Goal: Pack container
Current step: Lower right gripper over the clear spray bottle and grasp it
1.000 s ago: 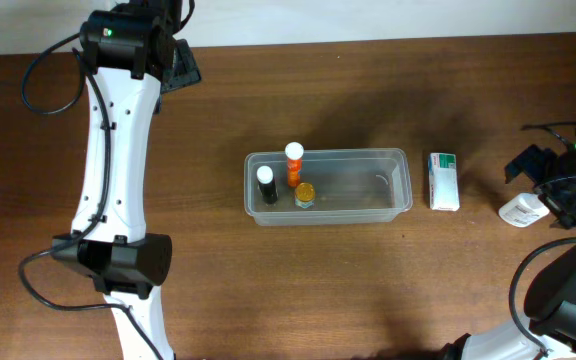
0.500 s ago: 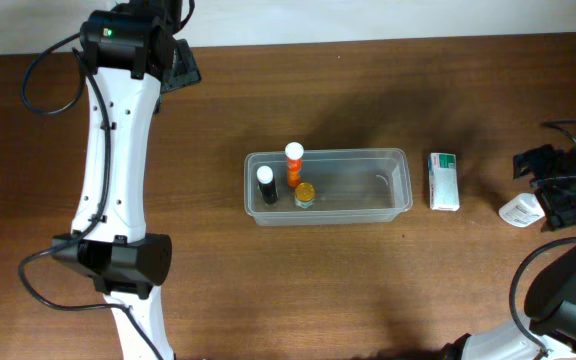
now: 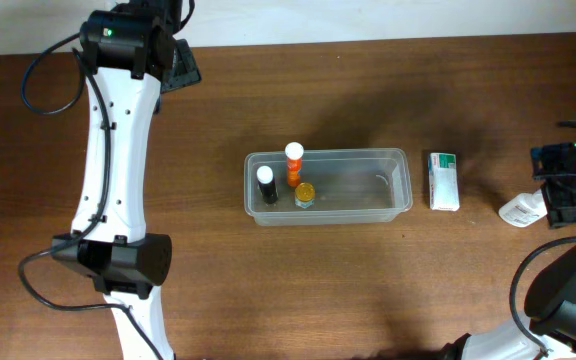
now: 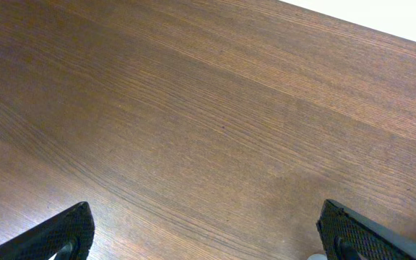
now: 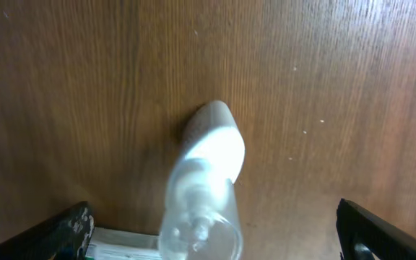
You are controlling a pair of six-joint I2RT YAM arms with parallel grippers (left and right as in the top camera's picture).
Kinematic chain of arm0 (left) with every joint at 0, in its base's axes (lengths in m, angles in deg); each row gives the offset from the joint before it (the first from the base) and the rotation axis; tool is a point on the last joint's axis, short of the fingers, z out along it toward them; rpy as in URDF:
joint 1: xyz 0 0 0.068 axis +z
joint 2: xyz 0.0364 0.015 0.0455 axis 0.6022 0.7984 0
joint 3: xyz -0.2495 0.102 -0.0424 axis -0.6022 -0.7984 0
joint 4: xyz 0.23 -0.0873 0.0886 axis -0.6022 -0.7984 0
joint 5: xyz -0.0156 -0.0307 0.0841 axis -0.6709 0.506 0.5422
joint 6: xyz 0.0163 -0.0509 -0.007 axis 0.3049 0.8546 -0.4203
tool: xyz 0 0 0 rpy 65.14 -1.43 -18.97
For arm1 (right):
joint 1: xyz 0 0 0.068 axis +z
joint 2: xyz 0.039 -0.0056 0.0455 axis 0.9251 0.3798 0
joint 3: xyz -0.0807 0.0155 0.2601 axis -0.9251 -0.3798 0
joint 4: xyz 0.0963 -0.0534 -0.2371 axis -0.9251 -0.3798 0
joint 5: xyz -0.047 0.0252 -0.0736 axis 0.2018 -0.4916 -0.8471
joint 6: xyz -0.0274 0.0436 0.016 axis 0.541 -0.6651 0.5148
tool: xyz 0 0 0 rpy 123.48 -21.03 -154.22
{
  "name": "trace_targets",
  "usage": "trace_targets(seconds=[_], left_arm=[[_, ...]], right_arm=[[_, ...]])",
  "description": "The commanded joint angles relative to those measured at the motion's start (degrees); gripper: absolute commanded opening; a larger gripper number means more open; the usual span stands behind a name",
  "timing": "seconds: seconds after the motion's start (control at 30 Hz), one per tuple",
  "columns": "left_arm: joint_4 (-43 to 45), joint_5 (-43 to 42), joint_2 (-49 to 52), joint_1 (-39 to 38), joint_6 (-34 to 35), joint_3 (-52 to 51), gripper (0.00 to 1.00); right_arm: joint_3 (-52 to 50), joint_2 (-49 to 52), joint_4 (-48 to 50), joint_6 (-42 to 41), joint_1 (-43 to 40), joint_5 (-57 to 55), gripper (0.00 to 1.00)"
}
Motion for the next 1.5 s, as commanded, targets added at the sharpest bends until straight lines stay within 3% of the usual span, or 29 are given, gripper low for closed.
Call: trace_targets(seconds=[0.0,0.33,0.67,0.93,1.33,1.47], left_arm=[[0.0,1.0,-0.4,0.2,-0.7,0.3,0.99],[0.0,1.0,-0.4,0.2,-0.7,0.3,0.99],[0.0,1.0,-0.4,0.2,-0.7,0.3,0.99],[0.0,1.0,-0.4,0.2,-0.7,0.3,0.99],[0.0,1.0,-0.4,0.2,-0.7,0.3,0.99],[0.0,1.0,-0.4,0.2,-0.7,0.3,0.99]], right_arm=[[-0.7,0.1,0.5,-5.6,-0.5,-1.9,0.98],[-4.9,0.1,3.1,-17.6,-0.5,-1.3,0.98],[-8.8,0.2,10.8,-17.3,-0.5,-1.7,1.00],[-9.0,0.3,12.1,-17.4,-0.5,-1.8,0.84],[-12.4,0.7,15.4,-17.6,-0.5,-2.6,0.82],[-12.8,1.0,16.0,-17.6,-0.5,-2.6,0.58]])
